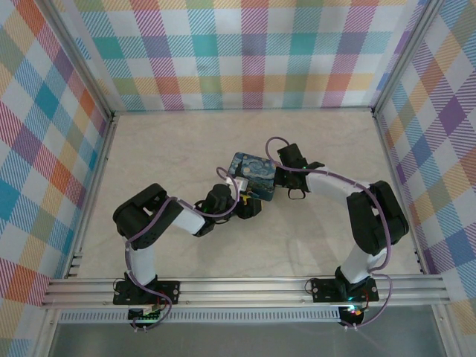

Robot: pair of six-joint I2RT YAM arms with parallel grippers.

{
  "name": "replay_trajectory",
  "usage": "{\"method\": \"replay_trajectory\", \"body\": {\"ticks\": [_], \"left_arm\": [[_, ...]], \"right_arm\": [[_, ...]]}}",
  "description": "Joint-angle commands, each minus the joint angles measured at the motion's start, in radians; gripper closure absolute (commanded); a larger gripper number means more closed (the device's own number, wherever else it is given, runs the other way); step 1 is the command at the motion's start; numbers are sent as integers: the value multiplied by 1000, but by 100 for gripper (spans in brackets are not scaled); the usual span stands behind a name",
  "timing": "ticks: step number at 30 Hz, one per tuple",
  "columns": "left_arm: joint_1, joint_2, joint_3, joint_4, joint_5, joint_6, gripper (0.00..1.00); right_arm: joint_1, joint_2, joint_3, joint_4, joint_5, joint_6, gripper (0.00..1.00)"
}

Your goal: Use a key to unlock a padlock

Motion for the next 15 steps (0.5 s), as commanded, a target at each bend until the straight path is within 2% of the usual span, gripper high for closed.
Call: {"method": "replay_trajectory", "body": {"ticks": [1,5,9,15], "left_arm": [[17,19,-36,137,5,-38,37],[41,47,-51,203,-3,-98,35],[51,69,-44,202,-32,-155,28],[53,127,-7,256,15,-211,24]], "right_arm": [[13,14,18,11,-17,1,100],[13,12,18,15,-27,6,100],[19,1,19,17,-34,14,100],[28,-5,15,28,-44,27,100]]}}
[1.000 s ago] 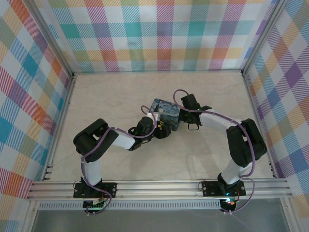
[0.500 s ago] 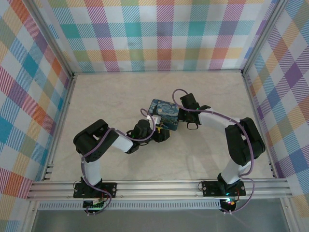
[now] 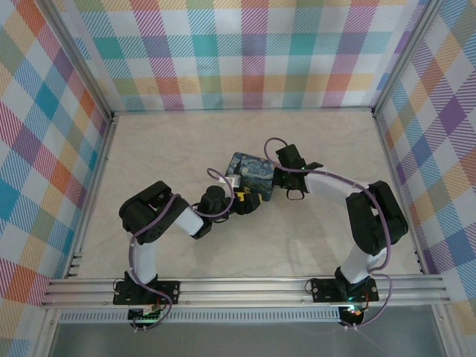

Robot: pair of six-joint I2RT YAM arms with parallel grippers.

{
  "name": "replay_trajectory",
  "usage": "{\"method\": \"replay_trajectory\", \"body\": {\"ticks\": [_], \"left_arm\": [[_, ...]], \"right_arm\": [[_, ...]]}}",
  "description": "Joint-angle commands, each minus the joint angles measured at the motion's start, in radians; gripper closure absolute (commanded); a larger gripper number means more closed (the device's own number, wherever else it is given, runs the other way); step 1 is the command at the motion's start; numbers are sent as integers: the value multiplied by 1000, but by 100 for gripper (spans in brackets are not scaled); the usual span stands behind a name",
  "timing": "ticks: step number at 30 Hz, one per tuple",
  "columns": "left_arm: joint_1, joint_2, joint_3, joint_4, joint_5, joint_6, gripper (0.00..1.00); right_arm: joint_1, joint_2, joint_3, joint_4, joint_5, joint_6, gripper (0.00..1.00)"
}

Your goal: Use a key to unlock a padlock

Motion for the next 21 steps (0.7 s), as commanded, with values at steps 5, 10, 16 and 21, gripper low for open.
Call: {"method": "replay_trajectory", "body": {"ticks": [5,10,16,21], "left_arm": [[21,80,11,98,52,-61,27],[27,113,13,148,120,-79,34],[34,127,5,166,123,-90,36],[47,149,7,184,154,-131,37]], "right_arm": [[14,5,17,32,-33,21,100],[14,30,38,34,-45,25,100],[14,38,46,34,-45,24,100],[14,38,47,41,-51,22,100]]}}
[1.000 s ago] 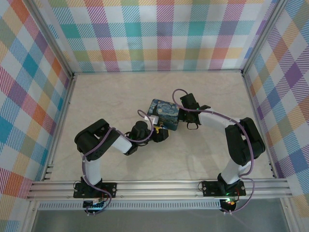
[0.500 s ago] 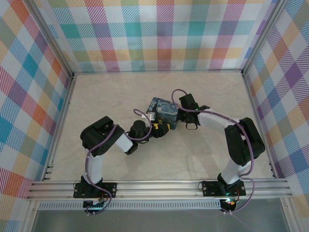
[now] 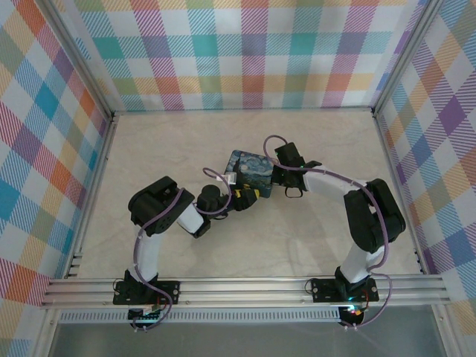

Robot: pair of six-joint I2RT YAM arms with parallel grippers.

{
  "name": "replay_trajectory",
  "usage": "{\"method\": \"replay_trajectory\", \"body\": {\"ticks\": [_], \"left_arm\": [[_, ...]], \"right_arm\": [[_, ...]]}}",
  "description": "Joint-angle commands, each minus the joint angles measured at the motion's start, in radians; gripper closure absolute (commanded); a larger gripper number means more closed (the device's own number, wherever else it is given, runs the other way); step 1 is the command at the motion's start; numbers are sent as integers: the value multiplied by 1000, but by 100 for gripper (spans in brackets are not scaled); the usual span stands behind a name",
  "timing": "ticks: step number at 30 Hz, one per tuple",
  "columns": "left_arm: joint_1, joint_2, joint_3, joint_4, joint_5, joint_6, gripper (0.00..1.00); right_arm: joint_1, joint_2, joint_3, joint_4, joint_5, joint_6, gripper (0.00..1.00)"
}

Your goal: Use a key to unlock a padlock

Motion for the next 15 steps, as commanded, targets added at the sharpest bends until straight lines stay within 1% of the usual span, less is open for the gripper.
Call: {"method": "replay_trajectory", "body": {"ticks": [1,4,7,8,10,15], "left_arm": [[4,45,-7,-7,49,-33,37],[6,53,-20,22,48,-33,35],[6,49,-25,16,29,-24,29],[6,47,-24,12,25,-18,29],[6,48,-22,18,26,-11,30],[6,36,-42,14,-13,-14,35]], "right_arm": [[15,13,23,24,-61,-1,100],[15,24,32,26,-72,-12,100],[15,47,52,19,-75,-26,100],[14,56,64,13,-79,-33,100],[12,72,82,8,-87,-40,100],[5,100,108,-8,-84,-46,100]]}}
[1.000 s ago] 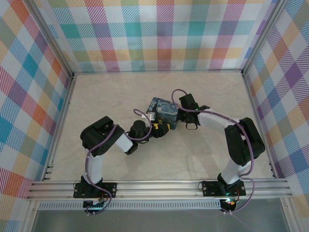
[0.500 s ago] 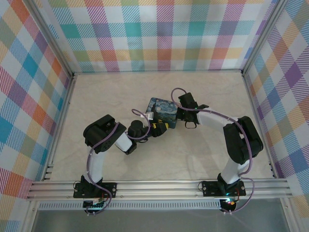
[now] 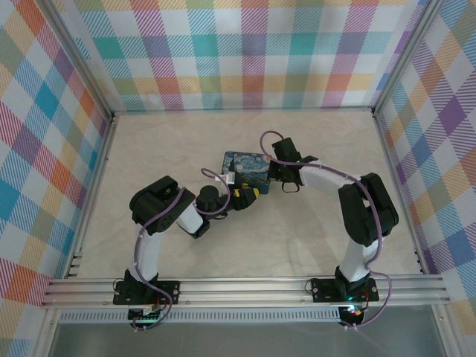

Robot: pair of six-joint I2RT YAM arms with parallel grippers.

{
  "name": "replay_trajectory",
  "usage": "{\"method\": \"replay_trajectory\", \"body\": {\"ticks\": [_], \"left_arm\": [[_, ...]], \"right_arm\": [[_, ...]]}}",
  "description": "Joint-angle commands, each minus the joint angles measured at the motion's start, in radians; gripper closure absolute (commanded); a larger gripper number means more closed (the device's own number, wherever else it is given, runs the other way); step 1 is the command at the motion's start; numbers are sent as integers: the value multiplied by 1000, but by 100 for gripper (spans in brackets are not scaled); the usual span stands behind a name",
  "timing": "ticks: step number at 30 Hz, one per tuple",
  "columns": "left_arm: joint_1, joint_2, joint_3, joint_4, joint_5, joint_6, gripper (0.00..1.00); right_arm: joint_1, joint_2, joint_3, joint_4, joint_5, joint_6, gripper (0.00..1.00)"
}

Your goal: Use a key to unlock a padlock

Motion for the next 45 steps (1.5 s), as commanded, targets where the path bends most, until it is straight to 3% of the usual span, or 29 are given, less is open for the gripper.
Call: {"method": "replay_trajectory", "body": {"ticks": [1,4,14,28,36,45], "left_arm": [[1,18,-42,-32,-22,8,36],[2,6,-87,16,-59,5,38],[4,0,-85,-8,-14,24,40],[-29,19,-10,-106,-43,31,30],[-14,9,-79,-74,-55,11,38],[36,-62,-101,-211,-32,27,42]], "right_arm": [[6,26,24,-22,-65,-20,100],[4,31,27,-22,-67,-20,100],[7,21,27,-18,-88,-11,100],[21,10,18,-10,-82,-7,100],[21,0,8,-8,-70,-11,100],[20,-6,-5,-2,-69,-10,100]]}}
